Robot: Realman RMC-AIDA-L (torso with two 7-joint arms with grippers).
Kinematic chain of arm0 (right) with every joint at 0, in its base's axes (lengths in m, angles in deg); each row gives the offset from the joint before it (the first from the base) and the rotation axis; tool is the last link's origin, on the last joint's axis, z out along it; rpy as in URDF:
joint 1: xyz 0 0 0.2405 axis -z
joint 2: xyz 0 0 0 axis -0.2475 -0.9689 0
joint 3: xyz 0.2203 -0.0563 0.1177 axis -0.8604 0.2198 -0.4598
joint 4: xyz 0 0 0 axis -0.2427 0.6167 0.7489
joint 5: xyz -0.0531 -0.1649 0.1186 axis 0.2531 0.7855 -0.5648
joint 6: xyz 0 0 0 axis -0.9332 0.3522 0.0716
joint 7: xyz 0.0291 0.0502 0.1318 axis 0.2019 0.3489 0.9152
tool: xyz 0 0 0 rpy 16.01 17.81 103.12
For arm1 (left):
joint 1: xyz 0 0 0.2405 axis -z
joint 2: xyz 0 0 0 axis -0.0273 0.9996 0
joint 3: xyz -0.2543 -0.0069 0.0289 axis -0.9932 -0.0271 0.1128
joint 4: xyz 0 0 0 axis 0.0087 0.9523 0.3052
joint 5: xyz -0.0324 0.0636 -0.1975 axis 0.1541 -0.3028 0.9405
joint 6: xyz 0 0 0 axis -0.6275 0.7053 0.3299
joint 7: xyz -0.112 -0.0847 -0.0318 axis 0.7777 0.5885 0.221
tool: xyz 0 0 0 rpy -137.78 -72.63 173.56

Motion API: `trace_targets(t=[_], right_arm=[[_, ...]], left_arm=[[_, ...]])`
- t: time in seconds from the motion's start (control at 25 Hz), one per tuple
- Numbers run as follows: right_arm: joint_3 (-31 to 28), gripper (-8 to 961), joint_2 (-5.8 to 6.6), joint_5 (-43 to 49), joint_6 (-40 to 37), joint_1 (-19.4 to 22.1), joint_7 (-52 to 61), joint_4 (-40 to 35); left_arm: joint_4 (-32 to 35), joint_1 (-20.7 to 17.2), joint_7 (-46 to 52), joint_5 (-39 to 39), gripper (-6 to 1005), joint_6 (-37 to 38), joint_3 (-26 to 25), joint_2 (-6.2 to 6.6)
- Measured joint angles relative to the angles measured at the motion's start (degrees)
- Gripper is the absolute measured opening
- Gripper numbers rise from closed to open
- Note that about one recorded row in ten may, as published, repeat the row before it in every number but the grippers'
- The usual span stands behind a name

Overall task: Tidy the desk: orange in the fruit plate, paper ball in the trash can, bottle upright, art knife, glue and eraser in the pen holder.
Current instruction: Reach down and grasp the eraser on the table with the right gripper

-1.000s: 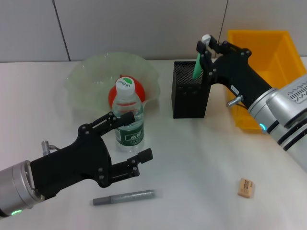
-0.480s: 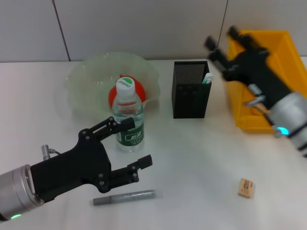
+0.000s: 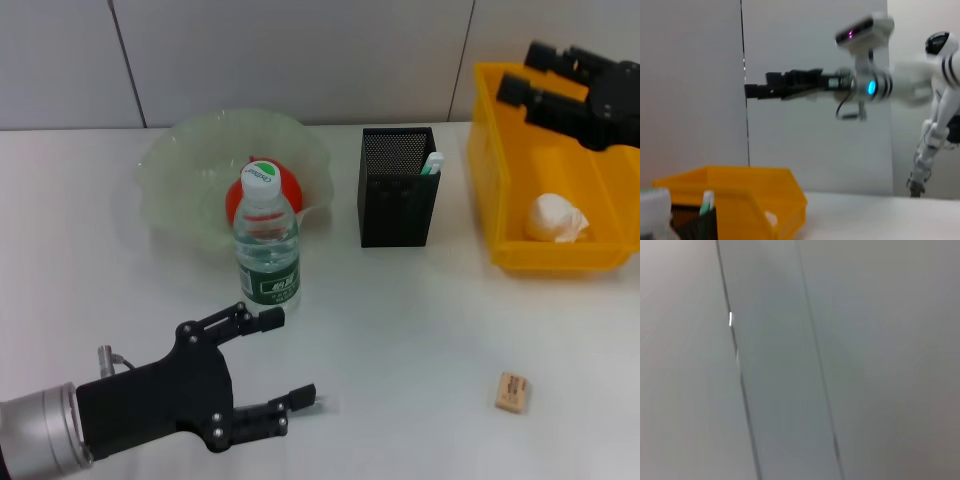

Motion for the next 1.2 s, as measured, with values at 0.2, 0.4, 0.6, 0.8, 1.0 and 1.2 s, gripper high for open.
trace_targets(t=[0.2, 0.4, 0.6, 0.8, 1.0, 1.2], right_arm=[[11.5, 724, 1.59, 15.6, -2.9, 3.2, 26.2, 28.5], [16.5, 720, 4.58, 32.1, -19.6, -3.0, 46.5, 39.0], [21.8, 717, 4.96, 42.0, -31.1, -7.5, 51.1, 39.2], [32.5, 717, 4.09, 48.9, -31.5, -7.4, 51.5, 38.4], [39.5, 716, 2.58, 53.5, -27.4, -7.7, 51.3, 34.3], [43.7, 716, 1.45, 55.7, -20.2, -7.5, 50.5, 31.1]], left_arm=[[0.0, 0.0, 0.4, -1.5, 813, -2.4, -0.1, 0.06], [0.0, 0.0, 0.9, -1.5, 813, -3.0, 0.1, 0.07], [0.1, 0.1, 0.9, -1.5, 813, -3.0, 0.3, 0.06], [0.0, 0.5, 1.8, -1.9, 813, -3.0, 0.3, 0.06], [0.3, 0.6, 2.7, -2.1, 813, -3.1, 0.3, 0.06], [0.2, 0.6, 2.7, -2.1, 813, -3.1, 0.3, 0.06]])
